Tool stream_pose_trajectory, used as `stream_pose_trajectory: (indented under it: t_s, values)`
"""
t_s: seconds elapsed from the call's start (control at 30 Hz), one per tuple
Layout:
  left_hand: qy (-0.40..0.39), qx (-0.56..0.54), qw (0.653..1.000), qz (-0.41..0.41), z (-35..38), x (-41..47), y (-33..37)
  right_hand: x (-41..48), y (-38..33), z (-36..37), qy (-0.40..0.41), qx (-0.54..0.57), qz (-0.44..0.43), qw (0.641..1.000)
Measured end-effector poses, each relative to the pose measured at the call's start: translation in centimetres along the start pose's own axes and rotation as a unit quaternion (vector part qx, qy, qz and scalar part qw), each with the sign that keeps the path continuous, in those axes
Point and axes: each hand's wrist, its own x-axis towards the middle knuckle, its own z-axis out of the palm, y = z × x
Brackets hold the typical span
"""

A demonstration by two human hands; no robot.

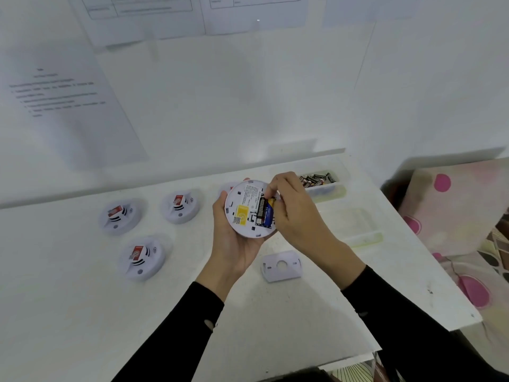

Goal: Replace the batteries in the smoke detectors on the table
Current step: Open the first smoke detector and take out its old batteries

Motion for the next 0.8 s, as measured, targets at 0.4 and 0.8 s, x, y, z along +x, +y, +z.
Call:
stream_pose_trajectory:
  t_s: [0.4, 0.8]
  values:
    - [0.022, 0.039, 0.999, -0.010, -0.2, -0.2, -0.1, 0.1, 0.1, -1.8, -0.115, -0.060, -0.074, 0.989]
    - [0.050, 0.035, 0.998, -0.012, 2.2, 2.1, -2.4, 0.8, 2.4, -5.2, -0.144, -0.100, -0.080, 0.981]
